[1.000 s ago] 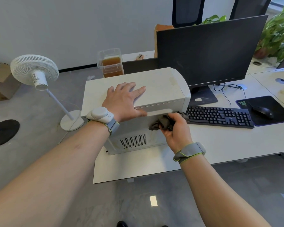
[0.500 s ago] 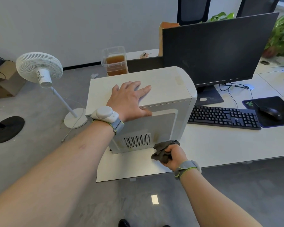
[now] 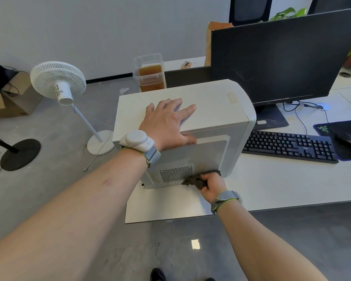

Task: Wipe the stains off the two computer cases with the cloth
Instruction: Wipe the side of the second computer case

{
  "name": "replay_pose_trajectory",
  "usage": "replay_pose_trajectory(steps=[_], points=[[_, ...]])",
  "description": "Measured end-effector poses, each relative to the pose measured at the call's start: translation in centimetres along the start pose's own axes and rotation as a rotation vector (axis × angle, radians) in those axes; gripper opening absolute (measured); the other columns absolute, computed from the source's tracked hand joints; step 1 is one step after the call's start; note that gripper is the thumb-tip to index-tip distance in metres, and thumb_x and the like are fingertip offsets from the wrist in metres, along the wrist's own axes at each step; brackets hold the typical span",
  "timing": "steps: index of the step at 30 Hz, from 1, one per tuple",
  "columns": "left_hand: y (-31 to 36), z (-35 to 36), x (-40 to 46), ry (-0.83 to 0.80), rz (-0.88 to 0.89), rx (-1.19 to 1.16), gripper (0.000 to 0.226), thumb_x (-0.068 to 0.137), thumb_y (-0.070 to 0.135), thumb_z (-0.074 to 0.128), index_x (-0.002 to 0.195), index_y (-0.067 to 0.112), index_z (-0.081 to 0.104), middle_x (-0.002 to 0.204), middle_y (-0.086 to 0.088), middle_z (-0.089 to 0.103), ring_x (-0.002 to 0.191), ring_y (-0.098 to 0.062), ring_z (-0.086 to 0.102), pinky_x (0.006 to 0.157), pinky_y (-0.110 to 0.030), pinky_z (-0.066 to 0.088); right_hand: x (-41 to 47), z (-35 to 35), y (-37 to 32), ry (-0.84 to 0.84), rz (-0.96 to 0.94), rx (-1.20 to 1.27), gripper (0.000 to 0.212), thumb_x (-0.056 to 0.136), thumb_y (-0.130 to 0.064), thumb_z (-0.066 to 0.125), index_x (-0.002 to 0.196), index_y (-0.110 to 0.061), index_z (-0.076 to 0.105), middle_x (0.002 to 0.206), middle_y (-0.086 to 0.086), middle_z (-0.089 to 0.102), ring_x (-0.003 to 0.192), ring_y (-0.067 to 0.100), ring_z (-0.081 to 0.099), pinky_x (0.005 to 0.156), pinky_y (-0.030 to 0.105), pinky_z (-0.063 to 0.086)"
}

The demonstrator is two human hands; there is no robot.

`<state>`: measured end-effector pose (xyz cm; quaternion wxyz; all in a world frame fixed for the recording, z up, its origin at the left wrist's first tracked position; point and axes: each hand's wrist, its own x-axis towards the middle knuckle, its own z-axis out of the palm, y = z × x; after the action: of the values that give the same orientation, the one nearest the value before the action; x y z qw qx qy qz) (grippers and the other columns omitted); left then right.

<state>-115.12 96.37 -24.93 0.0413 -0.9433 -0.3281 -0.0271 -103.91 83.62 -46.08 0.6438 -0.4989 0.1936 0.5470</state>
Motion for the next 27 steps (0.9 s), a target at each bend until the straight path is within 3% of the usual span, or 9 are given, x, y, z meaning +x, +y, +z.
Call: replay_pose_trajectory(steps=[4,8,10,13,17,19,21,23,27], points=[[0.1,-0.1,-0.1,-0.002,-0.001,-0.004,0.099,0.075,0.09,0.049,0.159,0.049,0.018,0.168,0.001,0.023,0.153,-0.029,0.019,0.12,-0.057,0.02,-2.4,0.5,-1.7,-0.123,-0.045,0.108,0.036,0.093,0.017,0.04,0.12,0.001,0.057,0.11,0.021,0.065,0.091,0.041,0.067,0.059,0.046,0.063],[0.1,-0.2,0.0,-0.004,0.004,0.004,0.098,0.076,0.091,0.048,0.159,0.049,0.016,0.168,0.001,0.022,0.153,-0.029,0.019,0.119,-0.058,0.021,-6.3,1.4,-4.3,-0.262,-0.116,0.198,0.033,0.09,0.018,0.036,0.102,0.0,0.061,0.108,0.024,0.065,0.098,0.045,0.067,0.091,0.053,0.058],[0.1,-0.1,0.0,-0.002,0.006,0.01,0.099,0.076,0.091,0.047,0.159,0.048,0.016,0.168,0.001,0.023,0.153,-0.03,0.02,0.119,-0.058,0.022,-8.6,1.9,-5.7,-0.352,-0.179,0.227,0.032,0.085,0.017,0.034,0.092,-0.002,0.059,0.096,0.02,0.062,0.093,0.043,0.066,0.084,0.048,0.06],[0.1,-0.2,-0.1,-0.004,0.007,0.005,0.098,0.076,0.091,0.047,0.159,0.049,0.016,0.168,0.001,0.023,0.153,-0.03,0.02,0.119,-0.058,0.022,-11.4,1.9,-7.8,-0.486,-0.267,0.318,0.019,0.073,0.01,0.039,0.078,-0.002,0.053,0.081,0.016,0.055,0.098,0.045,0.065,0.082,0.054,0.06],[0.1,-0.2,-0.2,-0.005,0.003,0.0,0.098,0.075,0.091,0.048,0.159,0.049,0.017,0.167,0.001,0.023,0.153,-0.029,0.021,0.119,-0.058,0.022,-12.8,0.2,-8.8,-0.422,-0.23,0.233,0.045,0.069,0.0,0.036,0.103,-0.001,0.065,0.093,0.017,0.071,0.085,0.036,0.072,0.066,0.043,0.062],[0.1,-0.2,-0.2,0.0,-0.005,-0.003,0.098,0.075,0.09,0.05,0.159,0.049,0.018,0.167,0.001,0.024,0.153,-0.029,0.021,0.119,-0.057,0.022,-11.8,-1.1,-7.4,-0.343,-0.149,0.179,0.046,0.069,-0.001,0.033,0.104,0.002,0.063,0.09,0.019,0.073,0.076,0.034,0.074,0.061,0.043,0.062],[0.1,-0.3,-0.2,0.001,-0.006,-0.003,0.098,0.075,0.09,0.05,0.159,0.049,0.019,0.167,0.002,0.024,0.153,-0.029,0.021,0.119,-0.057,0.021,-10.1,-2.4,-5.5,-0.268,-0.094,0.134,0.05,0.07,0.001,0.034,0.112,0.008,0.059,0.107,0.028,0.072,0.095,0.043,0.073,0.08,0.057,0.061],[0.2,-0.3,-0.1,0.001,-0.006,-0.005,0.098,0.075,0.09,0.05,0.159,0.049,0.018,0.167,0.002,0.024,0.153,-0.029,0.021,0.119,-0.057,0.021,-7.8,-3.4,-3.3,-0.169,-0.051,0.053,0.056,0.077,0.005,0.036,0.13,0.012,0.053,0.127,0.035,0.063,0.116,0.054,0.062,0.1,0.065,0.049],[0.0,-0.1,-0.1,-0.007,-0.005,-0.002,0.098,0.075,0.09,0.049,0.158,0.049,0.018,0.167,0.002,0.024,0.153,-0.029,0.021,0.119,-0.058,0.021,-4.9,-2.9,0.3,-0.036,0.022,-0.234,0.032,0.096,0.009,0.042,0.126,0.016,0.05,0.118,0.041,0.063,0.109,0.055,0.064,0.088,0.059,0.055]])
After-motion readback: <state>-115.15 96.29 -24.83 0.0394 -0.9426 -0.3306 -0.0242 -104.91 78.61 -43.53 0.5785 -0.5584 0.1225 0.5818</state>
